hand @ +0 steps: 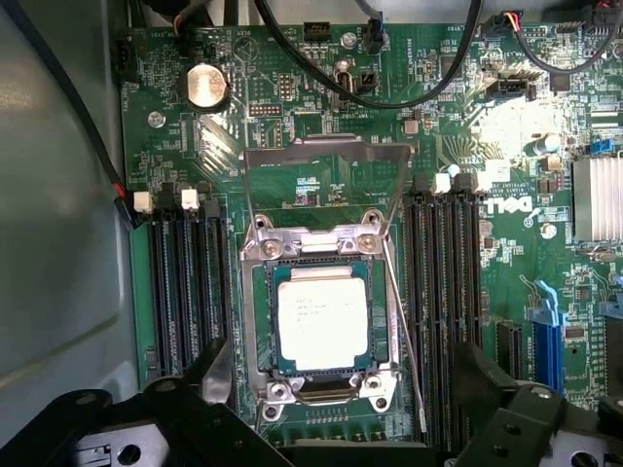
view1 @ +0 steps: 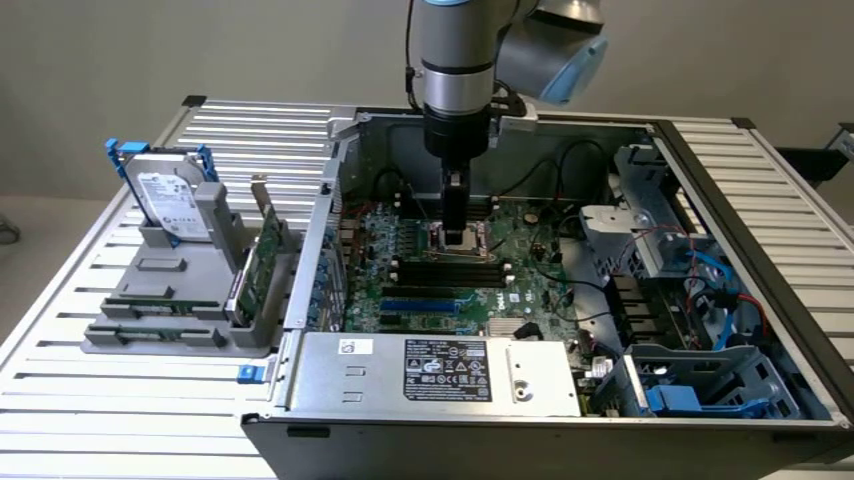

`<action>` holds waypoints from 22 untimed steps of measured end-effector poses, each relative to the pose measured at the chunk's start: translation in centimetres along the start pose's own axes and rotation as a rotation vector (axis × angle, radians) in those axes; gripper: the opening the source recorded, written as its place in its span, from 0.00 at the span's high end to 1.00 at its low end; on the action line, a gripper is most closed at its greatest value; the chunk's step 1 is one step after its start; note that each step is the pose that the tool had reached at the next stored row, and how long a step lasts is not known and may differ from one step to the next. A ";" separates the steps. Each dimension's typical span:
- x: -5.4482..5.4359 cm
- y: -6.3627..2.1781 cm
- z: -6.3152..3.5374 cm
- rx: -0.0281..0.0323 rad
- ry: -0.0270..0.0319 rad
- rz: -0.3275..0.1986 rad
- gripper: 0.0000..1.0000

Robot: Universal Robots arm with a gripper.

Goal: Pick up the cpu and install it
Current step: 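Place the cpu into insertion slot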

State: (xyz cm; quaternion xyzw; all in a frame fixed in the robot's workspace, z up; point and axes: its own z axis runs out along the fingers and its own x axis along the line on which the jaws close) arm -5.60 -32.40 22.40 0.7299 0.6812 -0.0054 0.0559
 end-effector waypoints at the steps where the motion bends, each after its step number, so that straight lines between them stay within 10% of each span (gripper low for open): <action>1: 0.0 -0.03 -0.07 -0.0001 0.0012 0.000 0.03; 11: -0.3 -0.73 -2.21 0.0010 0.0170 0.002 0.45; 22: -1.2 -2.02 -3.50 0.0012 0.0190 0.002 0.89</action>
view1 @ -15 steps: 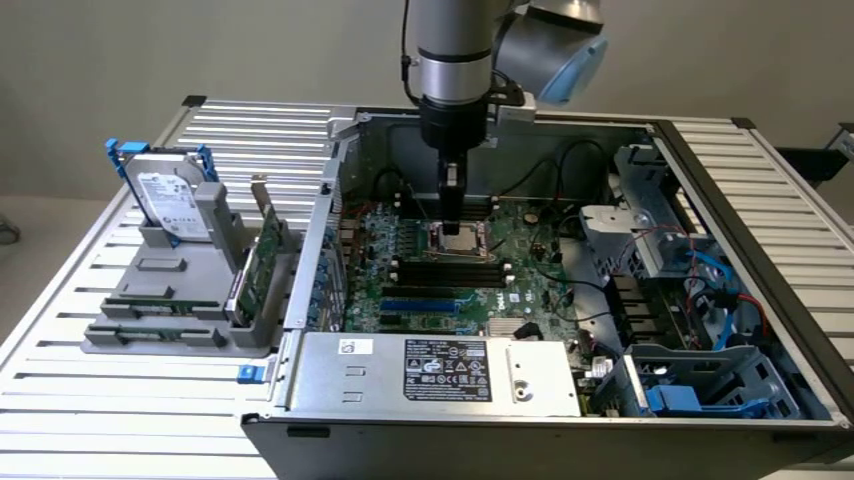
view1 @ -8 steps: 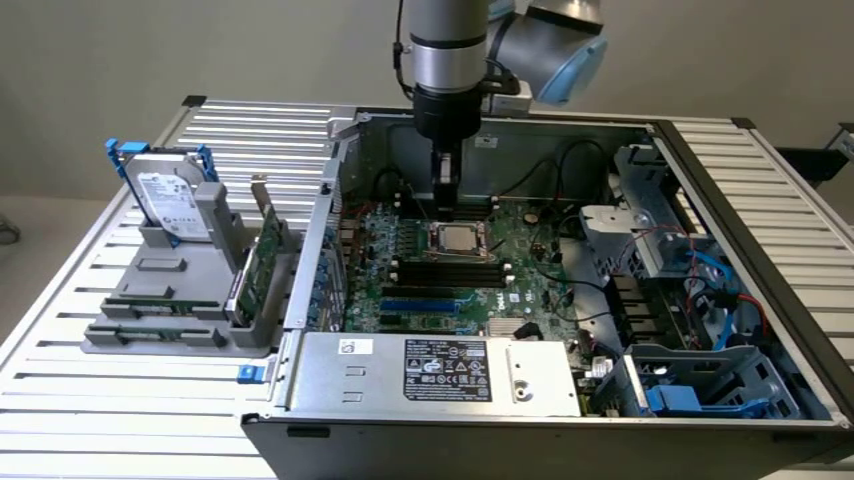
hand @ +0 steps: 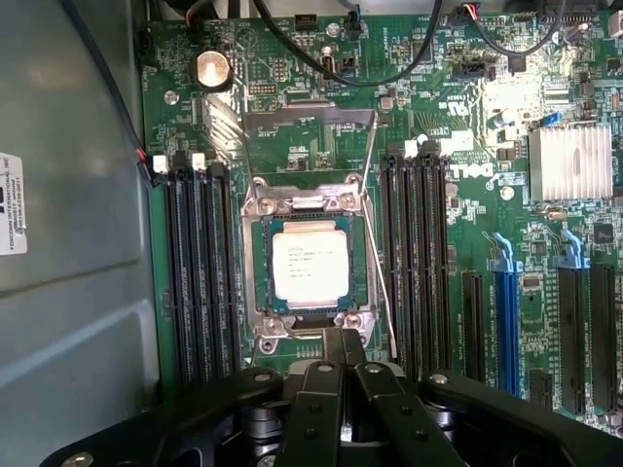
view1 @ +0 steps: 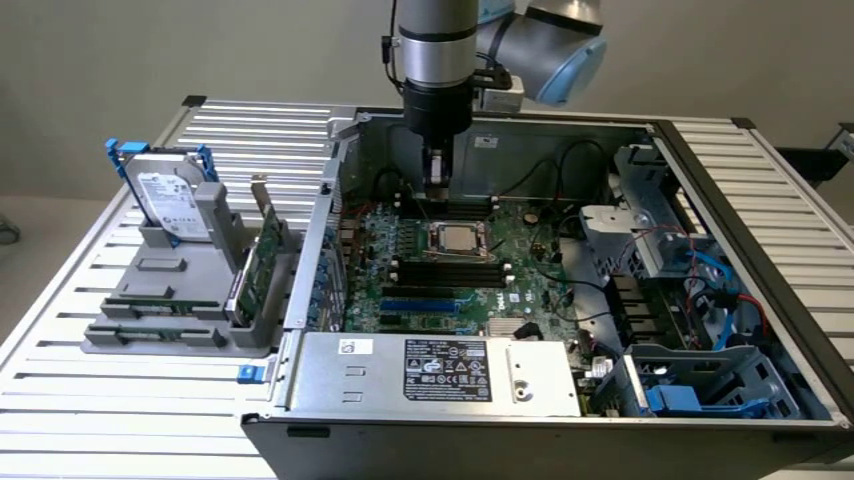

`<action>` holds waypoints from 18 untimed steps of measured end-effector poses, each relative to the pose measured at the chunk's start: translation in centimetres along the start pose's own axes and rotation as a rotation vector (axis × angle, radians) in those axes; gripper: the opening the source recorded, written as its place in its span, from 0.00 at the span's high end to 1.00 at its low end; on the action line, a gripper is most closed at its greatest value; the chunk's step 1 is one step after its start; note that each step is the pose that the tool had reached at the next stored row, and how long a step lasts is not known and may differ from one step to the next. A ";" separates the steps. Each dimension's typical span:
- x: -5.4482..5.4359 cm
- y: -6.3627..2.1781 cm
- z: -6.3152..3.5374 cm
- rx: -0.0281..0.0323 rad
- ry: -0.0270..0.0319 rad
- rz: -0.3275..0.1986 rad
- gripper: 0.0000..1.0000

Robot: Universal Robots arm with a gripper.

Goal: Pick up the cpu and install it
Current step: 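Place the cpu into insertion slot, then close the cpu cover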

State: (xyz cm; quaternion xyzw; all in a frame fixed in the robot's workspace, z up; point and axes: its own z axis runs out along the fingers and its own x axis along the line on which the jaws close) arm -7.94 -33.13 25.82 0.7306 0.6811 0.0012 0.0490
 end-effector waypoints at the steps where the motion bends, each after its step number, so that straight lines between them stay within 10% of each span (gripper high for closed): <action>1: 0.0 0.00 0.00 0.0000 0.0006 0.000 0.89; 18: -0.6 1.35 -0.76 0.0018 0.0113 0.002 0.89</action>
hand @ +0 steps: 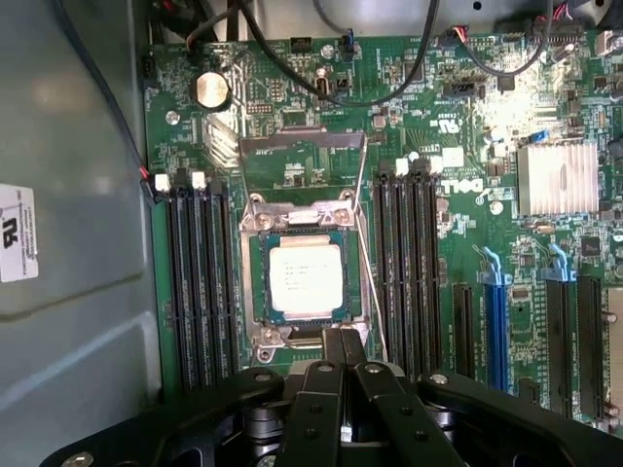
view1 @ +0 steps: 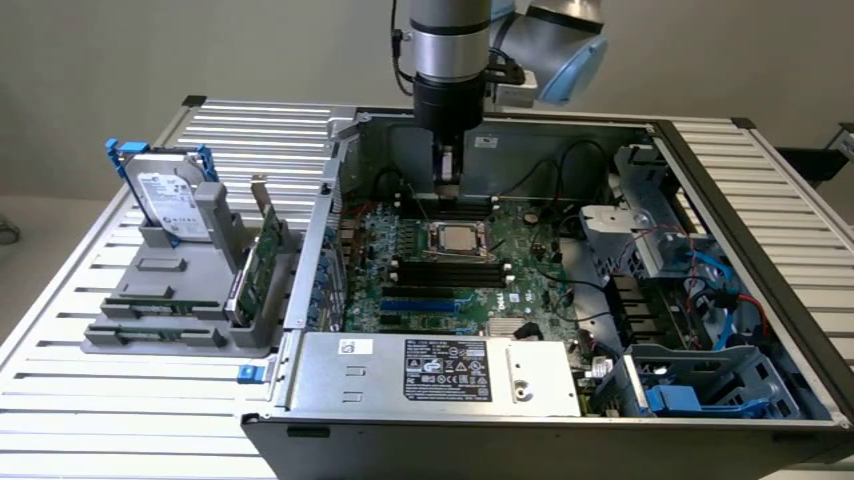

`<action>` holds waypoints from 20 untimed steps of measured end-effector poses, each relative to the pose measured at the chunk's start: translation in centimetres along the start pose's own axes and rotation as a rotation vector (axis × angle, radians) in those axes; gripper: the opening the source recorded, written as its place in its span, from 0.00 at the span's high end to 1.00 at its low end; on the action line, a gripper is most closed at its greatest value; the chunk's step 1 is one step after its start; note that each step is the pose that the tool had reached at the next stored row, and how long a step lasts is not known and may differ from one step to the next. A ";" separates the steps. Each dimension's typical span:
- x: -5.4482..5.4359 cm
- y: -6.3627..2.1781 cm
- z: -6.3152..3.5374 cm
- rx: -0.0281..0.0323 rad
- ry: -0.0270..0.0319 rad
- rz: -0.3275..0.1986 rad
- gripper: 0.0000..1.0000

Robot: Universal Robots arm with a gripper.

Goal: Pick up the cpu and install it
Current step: 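Close the cpu cover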

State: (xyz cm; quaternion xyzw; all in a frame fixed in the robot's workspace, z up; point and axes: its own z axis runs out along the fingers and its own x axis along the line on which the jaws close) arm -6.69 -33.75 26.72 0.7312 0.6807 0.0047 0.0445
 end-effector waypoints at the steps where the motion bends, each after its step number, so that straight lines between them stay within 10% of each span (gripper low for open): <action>1: -0.1 0.26 0.01 0.0003 0.0012 0.000 0.89; 20: 0.2 8.78 0.54 0.0050 0.0307 0.002 0.89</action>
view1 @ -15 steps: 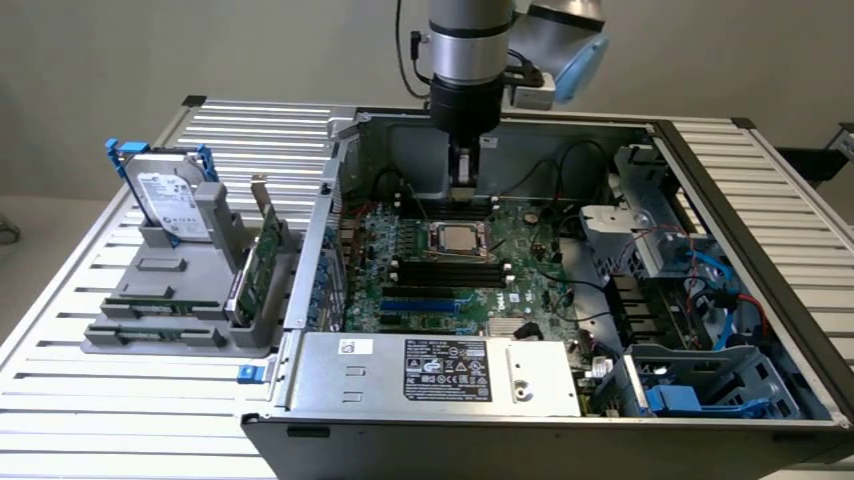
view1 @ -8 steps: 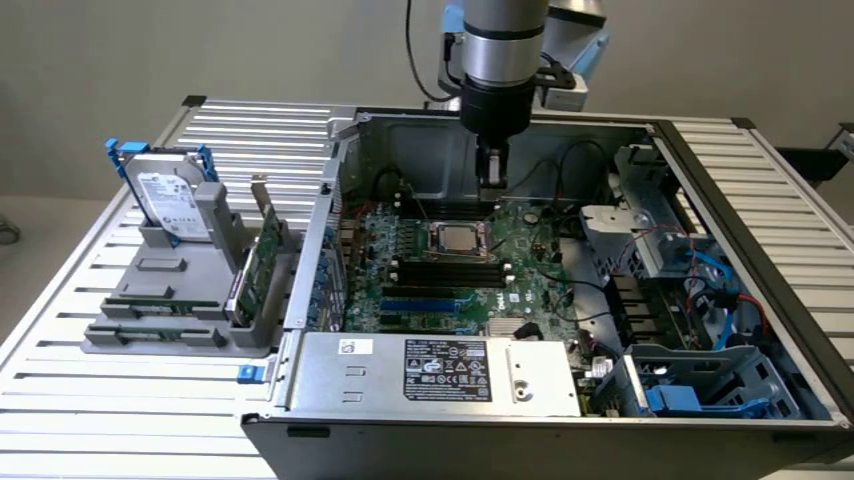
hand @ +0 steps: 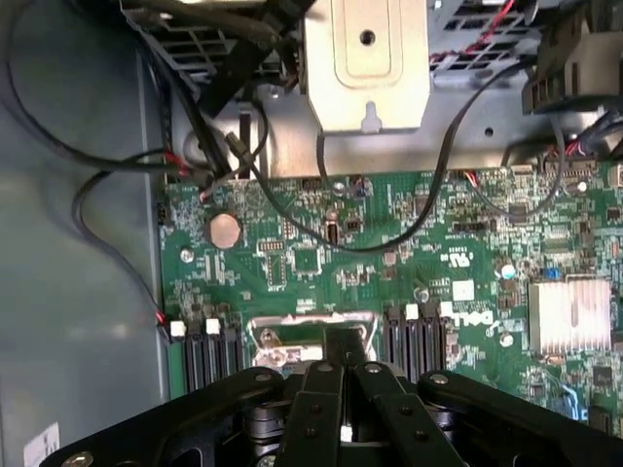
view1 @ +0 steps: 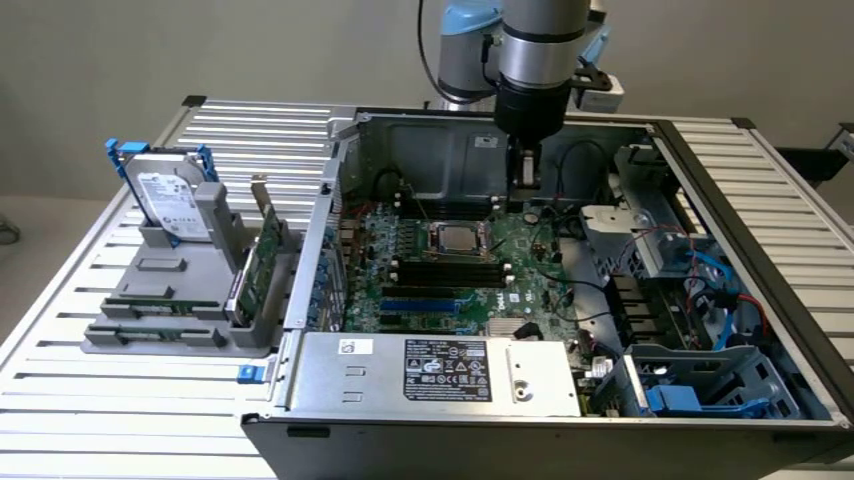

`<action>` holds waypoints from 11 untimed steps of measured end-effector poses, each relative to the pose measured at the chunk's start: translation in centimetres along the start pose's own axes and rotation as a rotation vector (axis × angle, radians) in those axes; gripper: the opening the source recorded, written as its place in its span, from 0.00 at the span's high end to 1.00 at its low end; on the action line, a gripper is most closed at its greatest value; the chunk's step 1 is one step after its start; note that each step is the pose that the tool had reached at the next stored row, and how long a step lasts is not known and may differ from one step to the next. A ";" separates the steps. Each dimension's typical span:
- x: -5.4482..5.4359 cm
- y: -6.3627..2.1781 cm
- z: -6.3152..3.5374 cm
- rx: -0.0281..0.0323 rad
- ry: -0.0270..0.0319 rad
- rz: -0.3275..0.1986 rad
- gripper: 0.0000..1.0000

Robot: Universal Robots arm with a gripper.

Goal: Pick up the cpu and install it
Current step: 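Close the cpu cover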

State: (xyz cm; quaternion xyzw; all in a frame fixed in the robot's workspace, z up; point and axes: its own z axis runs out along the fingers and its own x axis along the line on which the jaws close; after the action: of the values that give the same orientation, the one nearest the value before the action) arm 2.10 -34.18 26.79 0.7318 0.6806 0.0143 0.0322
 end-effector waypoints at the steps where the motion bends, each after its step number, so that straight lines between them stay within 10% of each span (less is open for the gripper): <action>1: 0.0 0.44 0.03 0.0002 0.0021 0.000 0.89; 7: 0.2 3.06 0.27 0.0028 0.0100 0.001 0.89; 11: 0.3 3.27 0.94 0.0030 0.0102 0.001 0.89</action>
State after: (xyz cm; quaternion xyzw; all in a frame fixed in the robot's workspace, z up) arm 5.43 -34.18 26.06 0.7320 0.6806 0.0170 0.0277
